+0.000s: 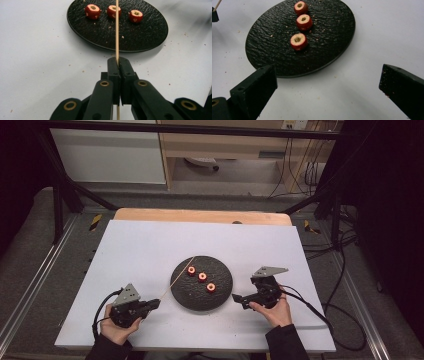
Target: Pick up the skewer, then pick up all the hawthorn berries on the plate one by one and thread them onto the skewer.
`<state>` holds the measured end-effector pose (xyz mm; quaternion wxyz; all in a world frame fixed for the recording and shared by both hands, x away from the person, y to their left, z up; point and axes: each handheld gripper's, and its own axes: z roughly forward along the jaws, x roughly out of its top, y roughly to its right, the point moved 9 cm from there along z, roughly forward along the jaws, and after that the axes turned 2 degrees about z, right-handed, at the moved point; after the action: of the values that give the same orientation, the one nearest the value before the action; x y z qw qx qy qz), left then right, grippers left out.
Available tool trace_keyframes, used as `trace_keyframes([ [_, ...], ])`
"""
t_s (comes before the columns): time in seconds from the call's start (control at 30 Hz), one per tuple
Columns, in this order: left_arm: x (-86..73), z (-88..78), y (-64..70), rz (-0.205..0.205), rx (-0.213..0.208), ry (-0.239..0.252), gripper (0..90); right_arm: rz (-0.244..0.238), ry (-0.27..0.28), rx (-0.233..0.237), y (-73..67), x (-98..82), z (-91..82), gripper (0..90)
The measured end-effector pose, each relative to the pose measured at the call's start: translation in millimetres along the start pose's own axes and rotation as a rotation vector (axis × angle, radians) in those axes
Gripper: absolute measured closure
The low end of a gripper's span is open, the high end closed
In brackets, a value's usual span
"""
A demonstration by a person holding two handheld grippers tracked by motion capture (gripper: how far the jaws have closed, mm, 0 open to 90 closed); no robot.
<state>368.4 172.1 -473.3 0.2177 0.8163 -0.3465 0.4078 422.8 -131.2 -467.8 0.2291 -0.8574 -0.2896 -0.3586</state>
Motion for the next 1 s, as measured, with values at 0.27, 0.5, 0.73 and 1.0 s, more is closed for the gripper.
trace_keyframes([
  [0.27,-5.0,2.7,-2.1,-0.015,-0.003,-0.013,88.4,-0.037,-0.053,0.0,-16.0,18.7,19.0,2.2],
  [0.5,-5.9,2.5,-3.3,-0.02,-0.007,-0.009,88.3,-0.061,-0.09,0.003,-27.2,33.1,35.4,2.5],
  [0.73,-8.0,4.3,-4.3,-0.025,-0.01,-0.018,88.4,-0.069,-0.131,-0.01,-27.6,42.5,46.7,4.3],
  [1.0,-8.3,6.1,-3.5,-0.027,-0.014,-0.022,88.4,-0.117,-0.21,0.0,-35.4,47.5,57.3,13.2],
])
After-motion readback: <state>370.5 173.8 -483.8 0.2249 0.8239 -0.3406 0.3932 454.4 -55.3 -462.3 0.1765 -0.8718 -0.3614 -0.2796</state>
